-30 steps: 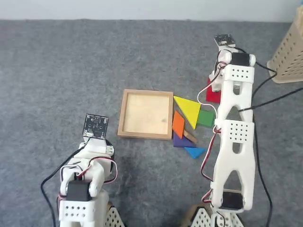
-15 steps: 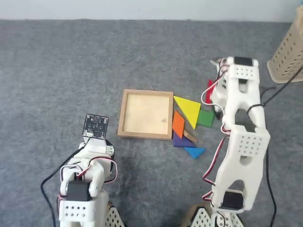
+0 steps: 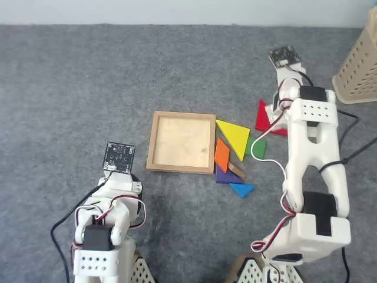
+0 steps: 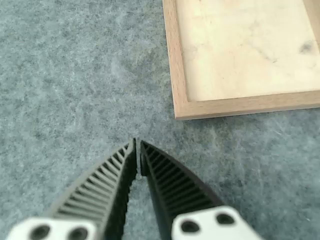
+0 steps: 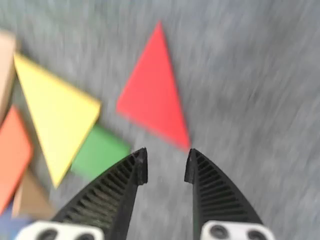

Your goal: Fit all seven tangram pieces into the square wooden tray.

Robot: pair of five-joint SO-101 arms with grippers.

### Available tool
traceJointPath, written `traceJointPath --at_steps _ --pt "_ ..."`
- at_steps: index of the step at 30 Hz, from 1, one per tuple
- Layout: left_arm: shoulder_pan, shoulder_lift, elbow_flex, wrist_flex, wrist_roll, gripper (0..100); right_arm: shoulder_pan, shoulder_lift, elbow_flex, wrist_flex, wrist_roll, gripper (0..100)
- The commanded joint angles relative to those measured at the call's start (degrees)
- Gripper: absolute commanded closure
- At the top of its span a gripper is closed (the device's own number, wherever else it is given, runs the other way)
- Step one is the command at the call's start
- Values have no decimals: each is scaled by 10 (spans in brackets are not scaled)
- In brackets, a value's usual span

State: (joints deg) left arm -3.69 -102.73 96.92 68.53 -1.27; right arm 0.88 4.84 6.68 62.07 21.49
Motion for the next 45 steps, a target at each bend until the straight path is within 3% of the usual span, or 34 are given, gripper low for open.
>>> traceJointPath --at_steps 1,8,19,27,32,38,45 --pt "-3 -2 -3 3 5 989 -29 3 -8 -88 9 861" --pt "-3 -2 -3 3 5 989 -89 114 -30 -152 10 723" --pt "-3 -2 -3 3 5 989 -35 250 -149 -105 8 723" --pt "-3 -2 -3 3 5 989 -19 275 -159 -33 7 954" --pt "-3 -2 -3 3 5 989 2 266 -156 10 4 991" --pt "-3 -2 -3 3 5 989 50 171 -17 -29 -10 991" --pt "-3 -2 -3 3 5 989 44 -48 247 -145 -13 991"
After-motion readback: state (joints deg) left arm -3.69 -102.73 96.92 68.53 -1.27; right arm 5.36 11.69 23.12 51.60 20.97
